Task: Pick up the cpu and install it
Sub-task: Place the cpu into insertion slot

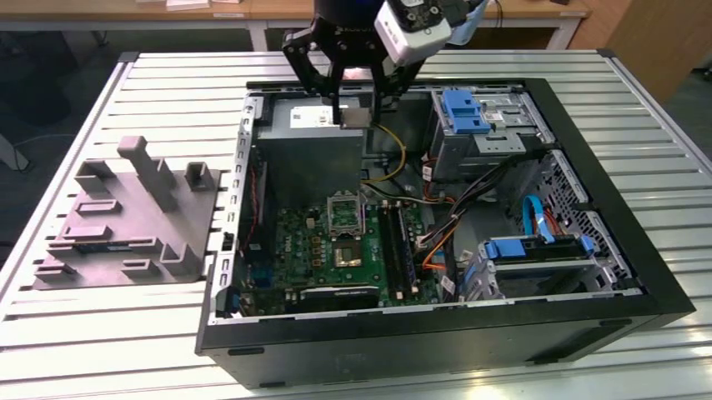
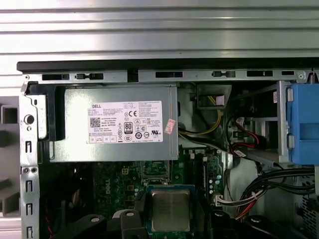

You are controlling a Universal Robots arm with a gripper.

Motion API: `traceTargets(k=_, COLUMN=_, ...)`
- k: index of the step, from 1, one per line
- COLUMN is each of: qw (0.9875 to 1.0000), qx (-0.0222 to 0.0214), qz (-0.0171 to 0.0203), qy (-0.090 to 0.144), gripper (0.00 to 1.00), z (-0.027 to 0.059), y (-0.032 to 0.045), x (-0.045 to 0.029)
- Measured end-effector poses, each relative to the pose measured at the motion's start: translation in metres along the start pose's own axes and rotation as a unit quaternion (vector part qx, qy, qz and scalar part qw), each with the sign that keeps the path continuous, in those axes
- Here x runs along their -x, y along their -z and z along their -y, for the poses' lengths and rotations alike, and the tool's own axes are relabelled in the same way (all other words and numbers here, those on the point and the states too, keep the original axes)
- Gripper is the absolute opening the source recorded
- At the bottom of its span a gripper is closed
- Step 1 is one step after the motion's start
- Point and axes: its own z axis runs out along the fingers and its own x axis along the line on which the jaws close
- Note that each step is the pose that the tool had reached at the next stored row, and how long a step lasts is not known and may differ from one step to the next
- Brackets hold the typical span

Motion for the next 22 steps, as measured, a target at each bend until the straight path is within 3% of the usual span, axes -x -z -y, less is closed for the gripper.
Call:
traceTargets(k=4, qw=1.0, qx=0.0, qz=0.0, qy=0.0, gripper=0.47, z=0.0003, y=-0.0057, x=-0.0001)
traceTargets(k=18, qw=1.0, qx=0.0005, qz=-0.0001, qy=0.0, gripper=0.47, z=0.0003, y=-0.0066, x=-0.0001)
traceTargets(k=22, qw=1.0, qx=0.0003, qz=-0.0015, qy=0.0, gripper=0.47, z=0.0004, y=-0.0114, x=-0.0001)
